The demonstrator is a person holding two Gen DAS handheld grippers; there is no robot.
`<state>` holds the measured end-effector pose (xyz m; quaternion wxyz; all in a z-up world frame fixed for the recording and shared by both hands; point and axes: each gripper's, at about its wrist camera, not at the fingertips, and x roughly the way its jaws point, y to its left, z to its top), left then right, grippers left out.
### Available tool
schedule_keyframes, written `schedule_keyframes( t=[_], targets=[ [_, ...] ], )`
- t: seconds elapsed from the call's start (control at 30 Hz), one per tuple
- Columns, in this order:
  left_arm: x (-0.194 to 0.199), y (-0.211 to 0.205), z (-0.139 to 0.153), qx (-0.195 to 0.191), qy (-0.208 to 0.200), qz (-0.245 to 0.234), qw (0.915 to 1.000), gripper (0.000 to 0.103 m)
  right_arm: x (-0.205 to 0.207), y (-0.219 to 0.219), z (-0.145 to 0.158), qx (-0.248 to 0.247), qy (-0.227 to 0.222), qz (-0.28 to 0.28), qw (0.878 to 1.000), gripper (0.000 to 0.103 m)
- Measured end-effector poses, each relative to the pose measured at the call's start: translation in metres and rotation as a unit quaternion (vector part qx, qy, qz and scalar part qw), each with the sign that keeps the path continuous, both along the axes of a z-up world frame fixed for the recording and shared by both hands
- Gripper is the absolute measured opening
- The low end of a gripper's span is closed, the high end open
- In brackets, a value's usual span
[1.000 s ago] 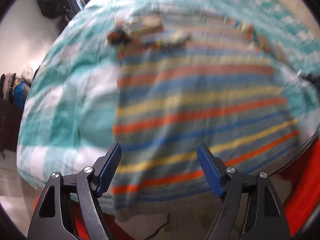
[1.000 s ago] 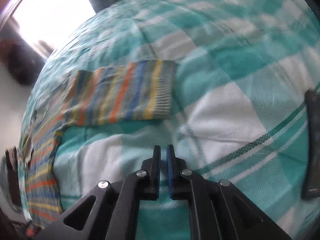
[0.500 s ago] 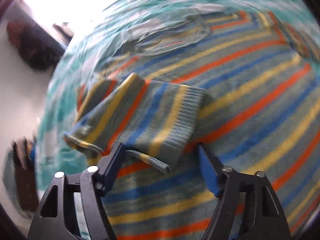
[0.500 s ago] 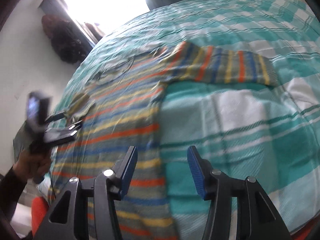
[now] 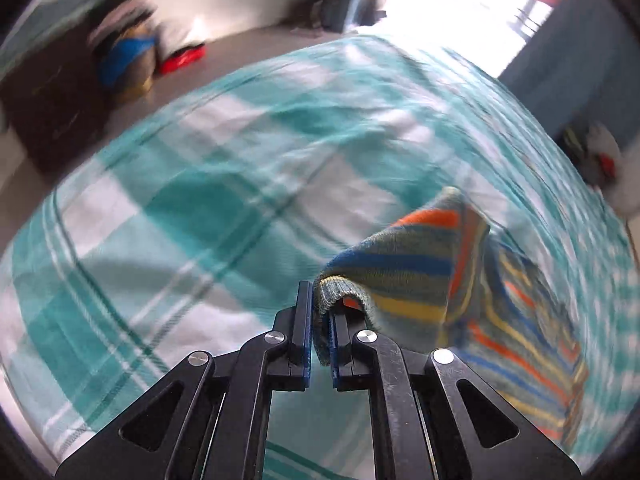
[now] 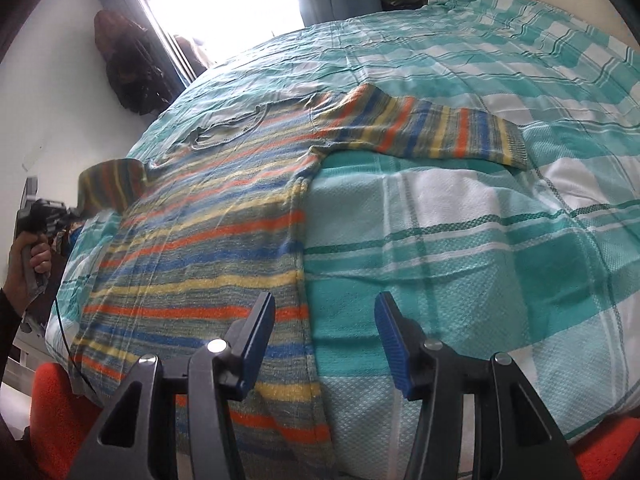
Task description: Fold small clothes
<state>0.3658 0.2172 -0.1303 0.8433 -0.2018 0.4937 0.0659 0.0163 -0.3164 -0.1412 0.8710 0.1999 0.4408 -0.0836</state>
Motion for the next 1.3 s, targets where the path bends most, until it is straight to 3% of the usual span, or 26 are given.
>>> schedule_keyframes(
  t=[0.17, 0.23, 0.33, 0.43, 0.5, 0.6, 0.67, 0.73, 0.8, 0.87, 0.97, 1.1, 1.17, 1.23, 1.3],
  targets=[
    [-0.003, 0.024, -0.041, -0.019, 0.044, 0.042, 0.9979, 0.003, 0.007, 0.010, -0.005, 0.007, 0.009, 0.010, 1.000, 0.052],
    [-0.007, 0.032, -0.051, -0.036, 0.052, 0.057, 0.9963, 0.003, 0.008, 0.014, -0.005, 0.000, 0.009, 0.013, 1.000, 0.052],
    [-0.012, 0.040, -0.052, -0.031, 0.052, 0.058, 0.9965, 0.005, 0.007, 0.013, -0.005, -0.009, 0.010, 0.008, 1.000, 0.052],
    [-0.034, 0.048, -0.037, 0.017, 0.043, 0.068, 0.9966, 0.021, 0.005, 0.003, -0.005, -0.023, 0.020, -0.007, 1.000, 0.061],
    [-0.061, 0.042, -0.026, 0.046, 0.015, 0.049, 0.9977, 0.063, 0.001, -0.010, -0.003, -0.048, 0.021, -0.039, 0.998, 0.080],
    [-0.102, 0.014, -0.020, 0.098, -0.044, 0.016, 0.9941, 0.089, 0.004, -0.035, 0.003, -0.087, 0.001, -0.074, 0.993, 0.089],
    [-0.116, -0.001, -0.031, 0.105, -0.049, -0.013, 0.9931, 0.097, 0.014, -0.052, 0.007, -0.123, -0.013, -0.093, 0.988, 0.096],
    [-0.123, -0.014, -0.056, 0.132, -0.017, -0.047, 0.9900, 0.097, 0.023, -0.067, 0.008, -0.138, -0.023, -0.104, 0.985, 0.101],
    [-0.138, -0.023, -0.066, 0.201, -0.042, -0.072, 0.9760, 0.099, 0.031, -0.082, -0.002, -0.149, -0.017, -0.112, 0.982, 0.102],
    [-0.142, -0.023, -0.066, 0.221, -0.051, -0.072, 0.9714, 0.100, 0.029, -0.091, -0.021, -0.145, -0.027, -0.116, 0.982, 0.102],
    [-0.148, -0.012, -0.064, 0.217, -0.048, -0.063, 0.9728, 0.101, 0.011, -0.095, -0.057, -0.140, -0.008, -0.115, 0.983, 0.102],
    [-0.147, -0.003, -0.047, 0.190, -0.016, -0.058, 0.9799, 0.099, 0.001, -0.101, -0.039, -0.130, -0.012, -0.125, 0.984, 0.102],
    [-0.145, -0.008, -0.022, 0.165, -0.048, -0.046, 0.9841, 0.099, 0.008, -0.099, -0.020, -0.167, -0.020, -0.122, 0.978, 0.103],
    [-0.132, -0.015, 0.002, 0.155, -0.104, -0.022, 0.9822, 0.100, 0.023, -0.100, -0.008, -0.178, -0.030, -0.112, 0.977, 0.103],
    [-0.106, -0.028, 0.008, 0.165, -0.113, -0.024, 0.9795, 0.100, 0.052, -0.107, -0.002, -0.170, -0.035, -0.097, 0.980, 0.103]
  ],
)
